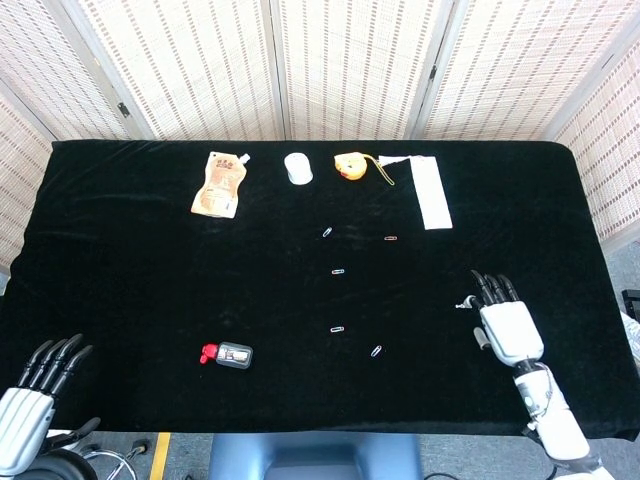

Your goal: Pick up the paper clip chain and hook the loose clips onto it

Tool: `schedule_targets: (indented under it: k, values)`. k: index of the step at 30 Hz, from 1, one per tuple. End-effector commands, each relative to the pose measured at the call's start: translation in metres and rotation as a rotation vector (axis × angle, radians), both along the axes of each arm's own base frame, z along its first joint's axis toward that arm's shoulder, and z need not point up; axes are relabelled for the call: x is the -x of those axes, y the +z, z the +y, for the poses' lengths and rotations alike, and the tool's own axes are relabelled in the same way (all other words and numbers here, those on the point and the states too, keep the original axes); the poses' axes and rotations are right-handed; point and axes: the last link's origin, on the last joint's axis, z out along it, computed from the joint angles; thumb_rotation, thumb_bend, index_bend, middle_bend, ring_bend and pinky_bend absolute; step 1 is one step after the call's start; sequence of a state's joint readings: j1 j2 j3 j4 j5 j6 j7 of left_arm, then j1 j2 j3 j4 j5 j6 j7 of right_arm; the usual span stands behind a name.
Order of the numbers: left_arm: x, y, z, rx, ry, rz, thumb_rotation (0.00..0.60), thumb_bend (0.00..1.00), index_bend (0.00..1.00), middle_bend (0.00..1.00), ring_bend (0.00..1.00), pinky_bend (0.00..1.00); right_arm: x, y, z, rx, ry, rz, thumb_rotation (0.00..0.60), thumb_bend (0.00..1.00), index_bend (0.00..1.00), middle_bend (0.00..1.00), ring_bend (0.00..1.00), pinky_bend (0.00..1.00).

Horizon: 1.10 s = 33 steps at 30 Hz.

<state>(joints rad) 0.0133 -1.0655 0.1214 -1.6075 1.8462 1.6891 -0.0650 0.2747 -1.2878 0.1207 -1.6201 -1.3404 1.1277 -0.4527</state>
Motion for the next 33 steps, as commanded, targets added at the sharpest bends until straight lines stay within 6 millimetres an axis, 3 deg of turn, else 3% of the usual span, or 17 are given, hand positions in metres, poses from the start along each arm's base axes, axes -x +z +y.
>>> schedule_targets:
  k: [1,13,33]
  values:
    - [0.002,0.004,0.002,-0.015,0.007,-0.007,0.6,0.12,0.0,0.0,0.0,0.0,0.006,-0.02,-0.021,-0.02,-0.022,-0.064,0.6,0.42,0.37,0.0,0.0,0.0]
    - [0.003,0.005,0.002,-0.014,0.003,-0.021,0.6,0.12,0.0,0.0,0.0,0.0,0.032,-0.039,-0.032,0.009,-0.052,-0.114,0.6,0.42,0.38,0.0,0.0,0.0]
    - [0.004,0.008,0.003,-0.007,0.005,-0.024,0.6,0.12,0.0,0.0,0.0,0.0,0.04,-0.057,-0.048,0.036,-0.08,-0.075,0.6,0.42,0.43,0.0,0.0,0.0]
